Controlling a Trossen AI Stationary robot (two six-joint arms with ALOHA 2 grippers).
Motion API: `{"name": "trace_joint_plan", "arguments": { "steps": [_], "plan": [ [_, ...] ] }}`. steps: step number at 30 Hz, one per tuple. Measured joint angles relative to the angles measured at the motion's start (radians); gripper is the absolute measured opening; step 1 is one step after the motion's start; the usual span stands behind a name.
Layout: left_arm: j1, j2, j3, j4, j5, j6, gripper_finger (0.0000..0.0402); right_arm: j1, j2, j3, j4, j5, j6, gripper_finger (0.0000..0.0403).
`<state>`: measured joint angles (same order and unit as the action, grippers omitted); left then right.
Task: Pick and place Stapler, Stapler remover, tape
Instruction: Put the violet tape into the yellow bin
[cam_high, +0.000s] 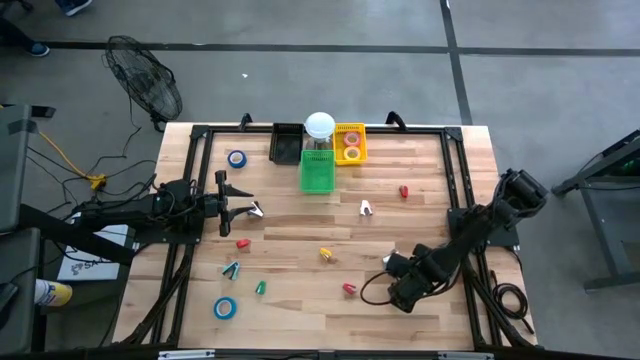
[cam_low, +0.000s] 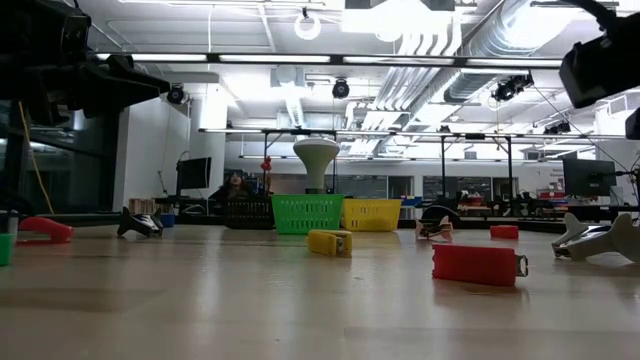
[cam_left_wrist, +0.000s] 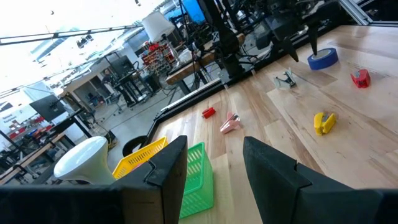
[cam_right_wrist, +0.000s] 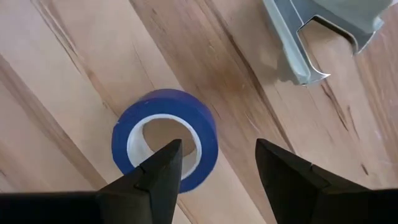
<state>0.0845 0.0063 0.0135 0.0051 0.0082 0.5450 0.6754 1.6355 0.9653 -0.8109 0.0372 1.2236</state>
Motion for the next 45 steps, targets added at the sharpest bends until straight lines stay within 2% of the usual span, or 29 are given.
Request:
{"name": "trace_joint_plan", "arguments": {
  "steps": [8, 15, 23, 31, 38, 45],
  "plan": [
    [0.0, 0.0, 0.0, 0.0, 0.0, 0.0, 0.0154, 0.0, 0.03, 0.0, 0.017, -0.021, 0.001, 0.0193],
    [0.0, 0.0, 0.0, 0.0, 0.0, 0.0, 0.0154, 0.0, 0.049, 0.0, 0.019, -0.03, -0.008, 0.0167],
    [0.0, 0.0, 0.0, 0.0, 0.0, 0.0, 0.0154, -0.001, 0.048, 0.0, 0.02, -0.049, -0.042, 0.0104],
    [0.0, 0.0, 0.0, 0.0, 0.0, 0.0, 0.0154, -0.017, 0.037, 0.0, 0.024, -0.079, -0.112, 0.0023],
    [0.0, 0.0, 0.0, 0.0, 0.0, 0.0, 0.0154, -0.083, -0.037, 0.003, 0.031, -0.061, -0.224, 0.0021],
    [0.0, 0.0, 0.0, 0.0, 0.0, 0.0, 0.0154, -0.234, -0.108, 0.003, 0.031, -0.014, -0.413, 0.0022]
  ]
}}
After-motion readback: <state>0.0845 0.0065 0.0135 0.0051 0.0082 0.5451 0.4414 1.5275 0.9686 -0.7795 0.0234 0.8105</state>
